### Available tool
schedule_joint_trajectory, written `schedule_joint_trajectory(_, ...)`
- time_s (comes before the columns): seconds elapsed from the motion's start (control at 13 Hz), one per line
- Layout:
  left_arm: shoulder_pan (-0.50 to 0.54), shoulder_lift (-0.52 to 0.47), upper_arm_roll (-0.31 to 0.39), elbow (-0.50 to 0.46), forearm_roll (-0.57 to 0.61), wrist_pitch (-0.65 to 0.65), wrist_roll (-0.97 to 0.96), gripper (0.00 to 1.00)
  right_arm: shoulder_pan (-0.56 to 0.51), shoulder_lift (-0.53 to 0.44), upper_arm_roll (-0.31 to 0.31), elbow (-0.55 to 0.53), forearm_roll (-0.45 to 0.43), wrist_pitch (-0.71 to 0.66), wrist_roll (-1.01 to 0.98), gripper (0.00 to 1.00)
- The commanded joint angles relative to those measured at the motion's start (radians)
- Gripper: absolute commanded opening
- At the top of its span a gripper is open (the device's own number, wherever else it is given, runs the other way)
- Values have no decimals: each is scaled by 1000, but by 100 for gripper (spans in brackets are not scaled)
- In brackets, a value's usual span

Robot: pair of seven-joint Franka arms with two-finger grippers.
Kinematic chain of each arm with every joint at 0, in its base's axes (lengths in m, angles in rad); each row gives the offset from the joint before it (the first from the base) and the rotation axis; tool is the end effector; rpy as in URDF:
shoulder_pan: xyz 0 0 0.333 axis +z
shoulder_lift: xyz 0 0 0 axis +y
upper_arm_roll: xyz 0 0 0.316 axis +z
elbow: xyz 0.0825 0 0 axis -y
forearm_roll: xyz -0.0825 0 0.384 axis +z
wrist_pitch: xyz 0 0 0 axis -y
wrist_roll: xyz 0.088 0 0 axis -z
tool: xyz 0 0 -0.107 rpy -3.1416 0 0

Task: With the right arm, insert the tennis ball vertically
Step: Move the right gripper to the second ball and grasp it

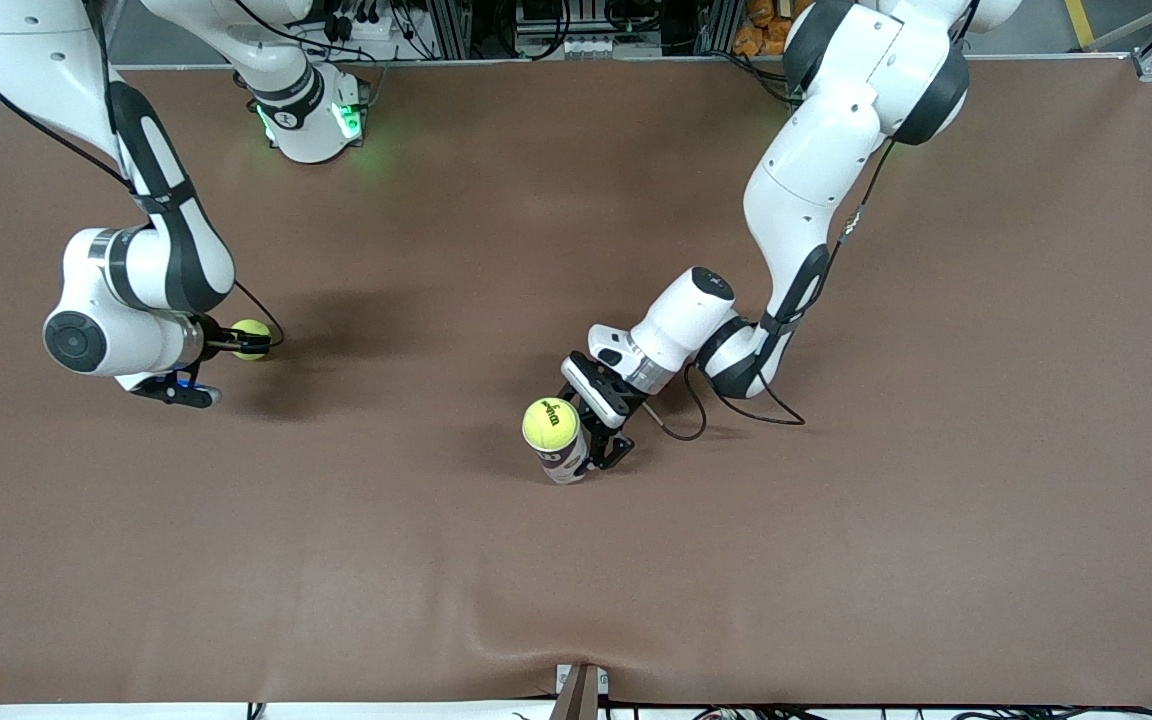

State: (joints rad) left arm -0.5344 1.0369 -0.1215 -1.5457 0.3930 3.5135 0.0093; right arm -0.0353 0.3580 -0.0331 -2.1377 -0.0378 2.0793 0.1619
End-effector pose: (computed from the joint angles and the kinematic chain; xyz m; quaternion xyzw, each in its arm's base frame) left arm 0.5578 -0.4580 0.1510 0.7846 -0.4244 0.4240 0.1566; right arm 0.5209 -0.0379 0.2098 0.9731 -0.1002 -0.2055 0.0298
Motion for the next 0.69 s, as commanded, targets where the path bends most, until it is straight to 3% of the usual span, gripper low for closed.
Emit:
schedule_joint_trajectory(0.0,-12,29,0,18,4,-1,-8,77,-21,21,18,-11,19,13,-24,100)
schedule_joint_trajectory(0.39,-12,29,0,19,4,-1,-8,77,-55,56,18,-10,19,50,-82,100)
schedule_joint_trajectory(0.46,-12,29,0,19,1,-1,-8,77,-55,56,19,-10,21,50,-82,91)
schedule_joint_trajectory(0.62,-12,29,2,19,1,-1,-8,77,-54,56,21,-11,22,47,-82,59)
